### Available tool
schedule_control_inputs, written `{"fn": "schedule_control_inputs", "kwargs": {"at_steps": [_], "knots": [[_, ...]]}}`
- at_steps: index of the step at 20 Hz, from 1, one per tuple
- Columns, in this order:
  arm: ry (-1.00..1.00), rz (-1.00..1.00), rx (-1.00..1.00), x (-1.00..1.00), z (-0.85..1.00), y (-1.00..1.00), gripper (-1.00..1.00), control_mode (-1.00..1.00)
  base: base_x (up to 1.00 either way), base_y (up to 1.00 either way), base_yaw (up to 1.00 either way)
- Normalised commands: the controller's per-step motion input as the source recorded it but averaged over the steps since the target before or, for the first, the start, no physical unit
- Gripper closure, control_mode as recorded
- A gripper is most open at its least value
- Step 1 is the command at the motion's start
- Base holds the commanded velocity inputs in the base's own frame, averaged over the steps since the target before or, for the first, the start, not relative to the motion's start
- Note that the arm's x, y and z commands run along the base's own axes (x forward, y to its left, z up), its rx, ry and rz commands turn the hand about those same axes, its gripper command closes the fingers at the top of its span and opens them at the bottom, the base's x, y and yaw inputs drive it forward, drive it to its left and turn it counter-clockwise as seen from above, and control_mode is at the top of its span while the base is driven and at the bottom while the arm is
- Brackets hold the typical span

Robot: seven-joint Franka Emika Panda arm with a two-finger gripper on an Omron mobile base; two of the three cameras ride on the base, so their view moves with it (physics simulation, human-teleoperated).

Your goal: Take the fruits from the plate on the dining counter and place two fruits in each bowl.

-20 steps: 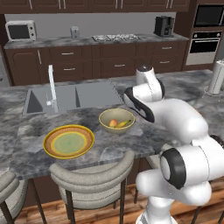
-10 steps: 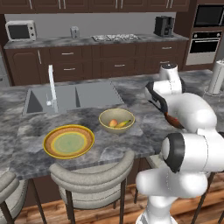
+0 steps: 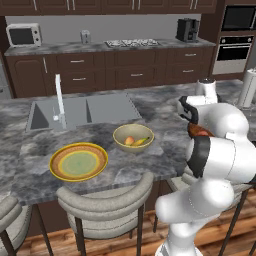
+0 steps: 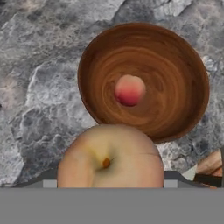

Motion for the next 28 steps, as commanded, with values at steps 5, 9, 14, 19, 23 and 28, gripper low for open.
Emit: {"fn": "schedule_control_inputs", "kwargs": {"at_steps": [5, 9, 14, 19, 23, 28], "knots": [[0.00, 0.00, 0.01, 0.04, -0.33, -0.51, 1.00, -1.00, 0.00, 0.00, 0.00], [0.00, 0.00, 0.02, 0.20, -0.22, -0.37, 1.00, -1.00, 0.00, 0.00, 0.00], [0.00, 0.00, 0.00, 0.21, -0.21, -0.23, 1.00, -1.00, 0.00, 0.00, 0.00], [0.00, 0.00, 0.00, 0.33, -0.16, -0.18, 1.00, -1.00, 0.00, 0.00, 0.00], [0.00, 0.00, 0.00, 0.33, -0.23, -0.18, 1.00, -1.00, 0.00, 0.00, 0.00], [0.02, 0.00, 0.00, 0.12, -0.28, -0.15, 1.00, -1.00, 0.00, 0.00, 0.00]]}}
